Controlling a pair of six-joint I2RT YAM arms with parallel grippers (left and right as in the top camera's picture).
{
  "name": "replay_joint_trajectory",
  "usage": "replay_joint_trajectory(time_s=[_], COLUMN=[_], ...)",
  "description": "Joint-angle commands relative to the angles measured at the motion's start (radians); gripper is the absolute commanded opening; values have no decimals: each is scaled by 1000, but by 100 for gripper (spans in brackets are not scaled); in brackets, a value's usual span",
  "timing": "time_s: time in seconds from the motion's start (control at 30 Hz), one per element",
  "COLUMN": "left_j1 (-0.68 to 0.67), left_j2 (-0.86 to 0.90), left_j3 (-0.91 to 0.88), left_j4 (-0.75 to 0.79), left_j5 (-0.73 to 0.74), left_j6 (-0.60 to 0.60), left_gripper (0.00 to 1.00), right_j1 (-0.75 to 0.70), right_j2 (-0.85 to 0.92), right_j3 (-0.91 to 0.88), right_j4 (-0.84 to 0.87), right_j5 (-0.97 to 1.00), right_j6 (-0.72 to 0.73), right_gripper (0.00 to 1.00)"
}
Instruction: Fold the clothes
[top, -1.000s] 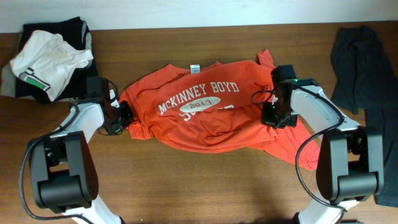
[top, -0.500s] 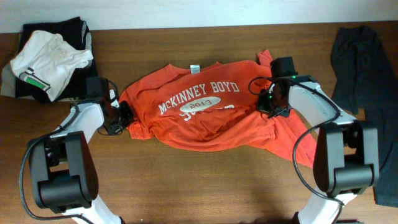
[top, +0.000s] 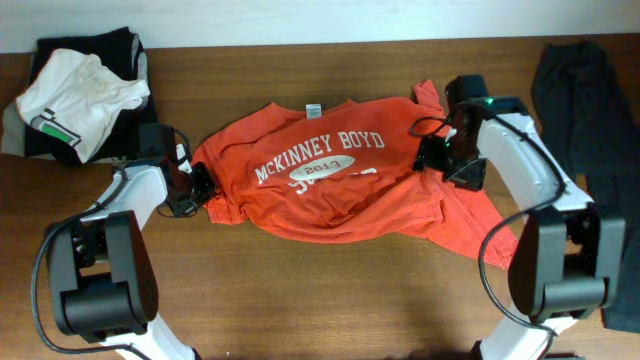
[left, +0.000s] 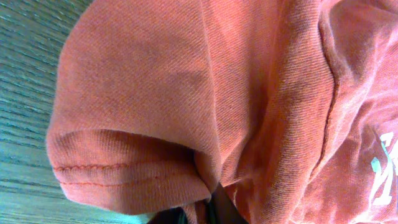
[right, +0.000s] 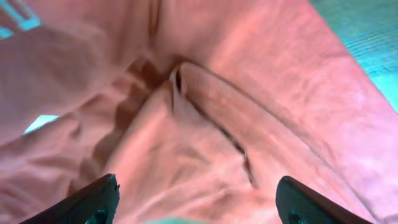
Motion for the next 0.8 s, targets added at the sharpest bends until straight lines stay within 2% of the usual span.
replay_joint_trajectory(time_s=[0.0,0.1,0.17,0.27,0.37,0.5,0.57,0.63,0.77], left_j1=[6,6,6,6,6,6,6,6,6], left_j2=[18,18,18,18,18,18,18,18,18], left_j3=[-12,-12,-12,-12,-12,-12,-12,-12,-12], left_j4=[-2,-2,-2,-3,-2,-2,-2,-2,-2], left_j5=[-14,-14,-14,-13,-14,-14,-14,-14,-14], left_j6=[-2,-2,-2,-2,-2,-2,-2,-2,-2], left_gripper=[9,9,9,9,9,9,9,9,9], right_j1=[-2,3,2,2,2,1,1,1,0], right_j2=[-25,-25,-24,-24,-24,-24,-24,-24,-24], right_j3=[8,-48,-133,-263,-340,-347,-347,-347,-347], right_j4=[-76,-122,-69,73,195,218,224,232,241], right_j5=[-13,-32,-34,-69,-86,-85,-85,-84,-71], right_j6=[1,1,5,4,1,2,2,2,2], right_gripper=[86,80,75,58,54,53,44,31,18])
